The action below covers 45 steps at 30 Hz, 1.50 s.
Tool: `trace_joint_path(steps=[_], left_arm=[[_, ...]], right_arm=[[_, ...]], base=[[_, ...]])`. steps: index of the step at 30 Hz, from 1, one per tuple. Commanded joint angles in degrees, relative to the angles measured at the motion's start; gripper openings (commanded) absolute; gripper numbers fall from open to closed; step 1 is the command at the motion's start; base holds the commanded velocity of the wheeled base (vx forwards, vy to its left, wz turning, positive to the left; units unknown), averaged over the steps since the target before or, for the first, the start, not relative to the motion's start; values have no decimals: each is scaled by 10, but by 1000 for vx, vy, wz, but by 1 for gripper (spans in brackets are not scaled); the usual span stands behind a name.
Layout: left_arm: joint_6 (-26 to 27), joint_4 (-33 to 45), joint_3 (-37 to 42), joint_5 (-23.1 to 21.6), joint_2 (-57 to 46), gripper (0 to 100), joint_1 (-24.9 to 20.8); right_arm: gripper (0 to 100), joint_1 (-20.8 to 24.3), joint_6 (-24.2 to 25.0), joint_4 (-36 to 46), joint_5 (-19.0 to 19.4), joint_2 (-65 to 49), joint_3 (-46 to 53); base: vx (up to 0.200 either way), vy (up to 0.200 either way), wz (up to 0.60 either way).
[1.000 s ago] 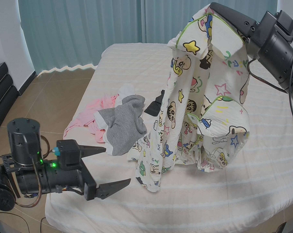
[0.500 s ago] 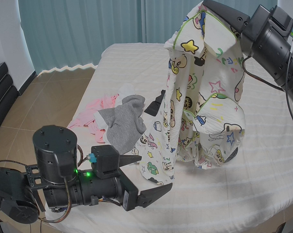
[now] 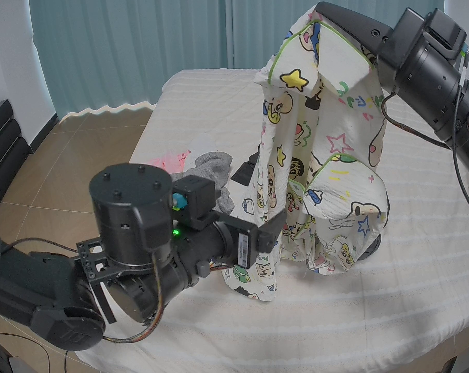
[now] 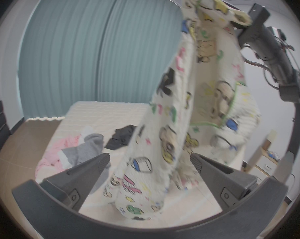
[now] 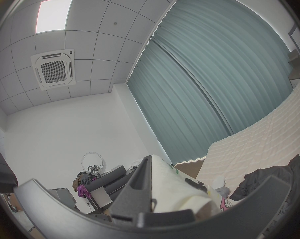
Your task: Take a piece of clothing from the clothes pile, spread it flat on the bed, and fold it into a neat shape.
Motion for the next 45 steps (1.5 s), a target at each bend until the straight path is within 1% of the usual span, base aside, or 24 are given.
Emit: trace_joint_path(steps=[1,6,8,10,16,20,22,26,29,34,41,45], left_arm=[[0,-5,-66,70,36,100,-7],[8,1,-86,112,46,100,-3],[25,0,-86,133,51,100,-1],[39,-3,-83,144,54,100,1],[45,-1,-75,147,49,100,1],[58,1,-29,154,47,100,6],[64,1,-18,154,48,100,9],[66,5,-21,155,50,100,11],[66,32,-16,160,49,100,11],[64,53,0,160,49,100,11],[59,54,-13,157,63,100,10],[47,51,-24,156,90,100,6]], right_arm=[[0,-1,0,0,0,-3,7],[0,-1,-1,0,0,-8,11],[0,-2,-1,0,1,-8,11],[0,-3,-1,0,0,-8,11],[0,-21,0,-1,1,-9,12],[0,-29,0,-1,1,-21,25],[0,-29,0,-1,1,-24,25],[0,-29,-1,0,1,-32,25],[0,-30,-1,0,1,-35,20],[0,-33,-1,1,1,-40,13],[0,-30,-1,1,2,-39,17],[0,-28,-1,1,3,-39,16]], base=[[0,0,0],[0,0,0],[0,0,0],[0,0,0],[0,0,0],[0,0,0],[0,0,0],[0,0,0],[0,0,0],[0,0,0],[0,0,0],[0,0,0]])
